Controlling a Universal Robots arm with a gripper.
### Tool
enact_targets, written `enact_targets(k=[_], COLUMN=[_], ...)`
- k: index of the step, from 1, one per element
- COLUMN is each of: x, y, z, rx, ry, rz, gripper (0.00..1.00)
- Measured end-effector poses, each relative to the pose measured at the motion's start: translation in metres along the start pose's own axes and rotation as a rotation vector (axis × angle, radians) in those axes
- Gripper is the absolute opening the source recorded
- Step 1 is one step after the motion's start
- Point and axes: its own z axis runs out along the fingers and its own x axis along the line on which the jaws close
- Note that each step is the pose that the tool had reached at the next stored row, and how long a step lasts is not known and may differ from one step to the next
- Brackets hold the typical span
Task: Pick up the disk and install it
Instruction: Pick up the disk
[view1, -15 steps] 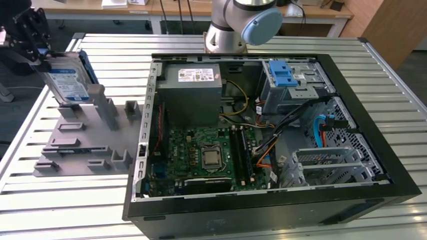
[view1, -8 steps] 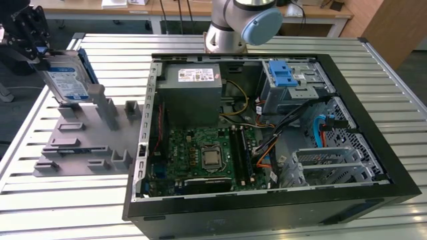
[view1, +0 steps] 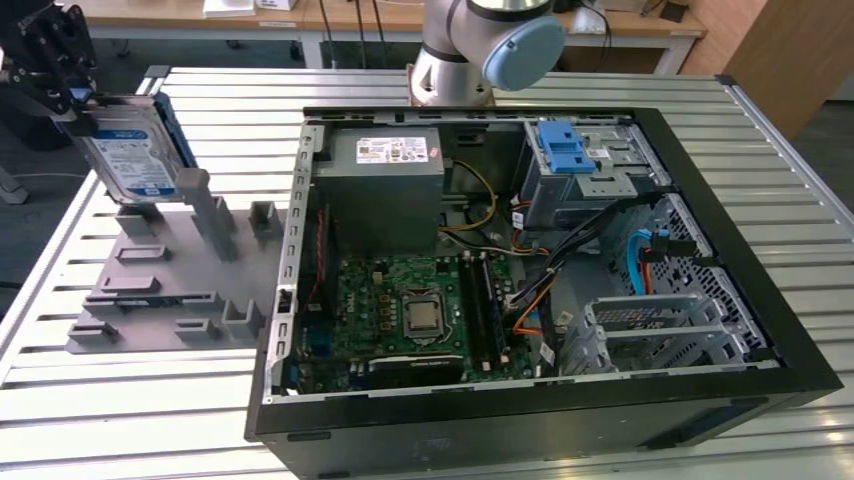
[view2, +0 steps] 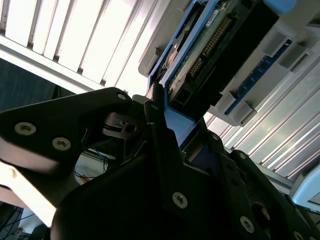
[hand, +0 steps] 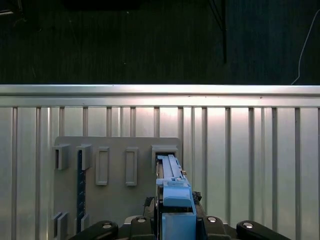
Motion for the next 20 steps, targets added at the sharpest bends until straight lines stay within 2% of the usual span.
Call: enact_targets(k=[10,20], x=[-0.0002,-0.0003], y=[0.0001,0.0001], z=[-0.0075,-0.0121], rx=[0.0001,0.0000], ry=[0.0000,0.0001], rz=[0.000,0.000], gripper=[0.37,0.37])
